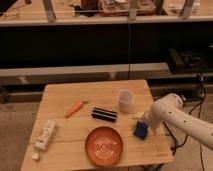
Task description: Place the white sponge in the ceramic bowl
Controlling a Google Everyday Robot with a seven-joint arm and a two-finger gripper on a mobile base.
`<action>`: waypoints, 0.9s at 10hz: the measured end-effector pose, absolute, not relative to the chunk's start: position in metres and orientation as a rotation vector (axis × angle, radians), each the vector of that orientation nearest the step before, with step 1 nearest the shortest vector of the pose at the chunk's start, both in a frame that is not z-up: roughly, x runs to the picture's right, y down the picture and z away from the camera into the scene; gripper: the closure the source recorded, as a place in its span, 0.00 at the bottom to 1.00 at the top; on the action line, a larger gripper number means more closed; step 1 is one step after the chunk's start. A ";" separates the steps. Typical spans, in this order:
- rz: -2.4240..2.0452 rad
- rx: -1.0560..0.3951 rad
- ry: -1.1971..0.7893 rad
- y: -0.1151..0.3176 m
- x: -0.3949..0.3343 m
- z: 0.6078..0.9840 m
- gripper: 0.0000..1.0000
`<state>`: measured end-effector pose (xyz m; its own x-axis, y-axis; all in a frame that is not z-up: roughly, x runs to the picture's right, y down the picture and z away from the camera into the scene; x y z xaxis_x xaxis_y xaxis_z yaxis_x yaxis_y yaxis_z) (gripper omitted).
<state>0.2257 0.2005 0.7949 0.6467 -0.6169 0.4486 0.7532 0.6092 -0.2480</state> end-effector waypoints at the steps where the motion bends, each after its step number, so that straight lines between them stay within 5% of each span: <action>1: -0.813 -0.455 -0.319 0.201 0.227 0.801 0.20; 7: -0.802 -0.542 -0.293 0.215 0.234 0.824 0.20; 9: -0.789 -0.572 -0.297 0.225 0.236 0.830 0.36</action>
